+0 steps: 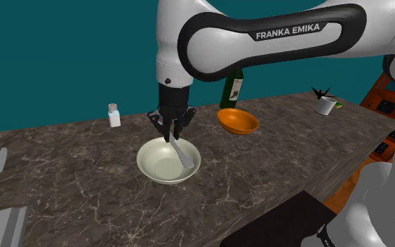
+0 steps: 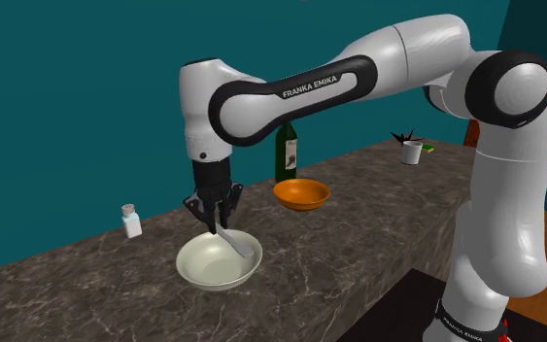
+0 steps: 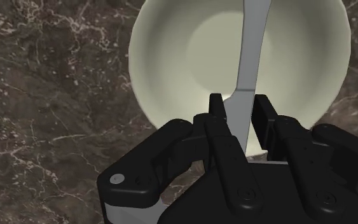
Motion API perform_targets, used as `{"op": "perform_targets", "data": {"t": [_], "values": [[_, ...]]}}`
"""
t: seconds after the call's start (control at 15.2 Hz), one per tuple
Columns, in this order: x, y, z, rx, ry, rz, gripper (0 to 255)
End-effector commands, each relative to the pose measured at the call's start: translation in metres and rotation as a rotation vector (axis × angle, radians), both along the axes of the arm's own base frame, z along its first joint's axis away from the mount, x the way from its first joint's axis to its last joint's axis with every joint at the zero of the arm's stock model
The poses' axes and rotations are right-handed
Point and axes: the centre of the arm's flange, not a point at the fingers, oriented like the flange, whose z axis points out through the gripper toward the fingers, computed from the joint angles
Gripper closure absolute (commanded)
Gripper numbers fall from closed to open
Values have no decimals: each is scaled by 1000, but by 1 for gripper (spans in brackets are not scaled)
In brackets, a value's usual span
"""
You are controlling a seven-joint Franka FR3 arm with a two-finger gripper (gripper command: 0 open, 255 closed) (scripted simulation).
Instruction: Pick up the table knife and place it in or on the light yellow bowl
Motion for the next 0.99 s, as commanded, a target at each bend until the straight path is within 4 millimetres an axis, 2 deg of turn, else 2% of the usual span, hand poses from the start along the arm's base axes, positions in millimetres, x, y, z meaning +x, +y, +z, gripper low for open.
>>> {"op": "perform_targets", "data": {"t": [0.0, 0.59, 0.92], "values": [[1, 1, -10, 0, 0, 0, 255], [1, 1, -59, 0, 0, 0, 255], [1, 1, -59, 0, 0, 0, 255]]}}
